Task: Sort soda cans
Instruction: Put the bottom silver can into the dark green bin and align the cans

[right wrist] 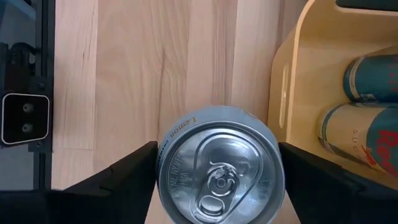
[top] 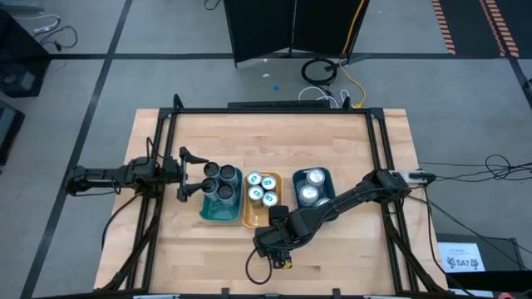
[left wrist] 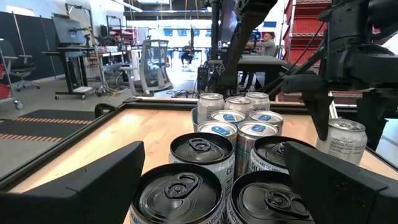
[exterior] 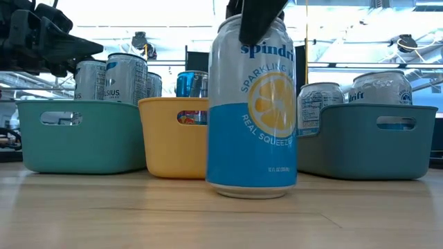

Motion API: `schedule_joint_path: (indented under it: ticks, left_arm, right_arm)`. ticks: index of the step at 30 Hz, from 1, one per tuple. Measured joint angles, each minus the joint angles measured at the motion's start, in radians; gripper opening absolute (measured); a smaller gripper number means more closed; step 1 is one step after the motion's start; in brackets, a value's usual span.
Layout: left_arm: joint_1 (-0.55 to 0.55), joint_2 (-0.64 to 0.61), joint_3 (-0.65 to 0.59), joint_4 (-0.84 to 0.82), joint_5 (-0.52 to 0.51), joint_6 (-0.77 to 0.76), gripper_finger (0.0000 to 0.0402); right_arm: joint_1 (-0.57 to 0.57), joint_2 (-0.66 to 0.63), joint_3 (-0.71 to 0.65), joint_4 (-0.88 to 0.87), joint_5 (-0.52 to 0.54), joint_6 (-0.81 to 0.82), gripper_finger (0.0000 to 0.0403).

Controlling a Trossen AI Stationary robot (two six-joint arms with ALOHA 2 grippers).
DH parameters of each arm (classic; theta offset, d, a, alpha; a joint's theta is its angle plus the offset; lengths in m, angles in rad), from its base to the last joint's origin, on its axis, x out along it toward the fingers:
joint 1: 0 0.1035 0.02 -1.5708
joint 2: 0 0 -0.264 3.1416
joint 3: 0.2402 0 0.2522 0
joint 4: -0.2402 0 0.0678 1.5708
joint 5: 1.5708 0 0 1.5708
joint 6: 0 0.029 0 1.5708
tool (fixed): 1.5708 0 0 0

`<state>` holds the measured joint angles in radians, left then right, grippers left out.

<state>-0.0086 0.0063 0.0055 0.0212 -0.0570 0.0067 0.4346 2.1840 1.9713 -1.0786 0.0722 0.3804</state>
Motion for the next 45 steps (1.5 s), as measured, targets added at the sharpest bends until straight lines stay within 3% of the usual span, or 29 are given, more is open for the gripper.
schedule_joint_path:
  ticks: [9,16,24,30,38,45]
  left_arm:
    - [0.000,0.000,0.000,0.000,0.000,0.000,0.0391]
    - [0.000,0.000,0.000,0.000,0.000,0.000,0.0391]
    - [0.000,0.000,0.000,0.000,0.000,0.000,0.0391]
    - [0.000,0.000,0.000,0.000,0.000,0.000,0.0391]
    - [0.000,0.000,0.000,0.000,0.000,0.000,0.0391]
    - [0.000,0.000,0.000,0.000,0.000,0.000,0.0391]
  right_arm:
    - [-0.001,-0.042,-0.011,-0.038,-0.001,0.014,0.0286]
    - [-0.001,-0.167,-0.006,-0.171,0.015,0.184,0.0284]
    - [0.002,-0.266,-0.006,-0.366,0.151,0.322,0.0284]
    - [0.002,-0.276,-0.007,-0.489,0.188,0.367,0.0284]
    - [0.002,-0.277,-0.114,-0.473,0.196,0.371,0.0284]
    - [-0.001,-0.278,-0.272,-0.306,0.189,0.366,0.0284]
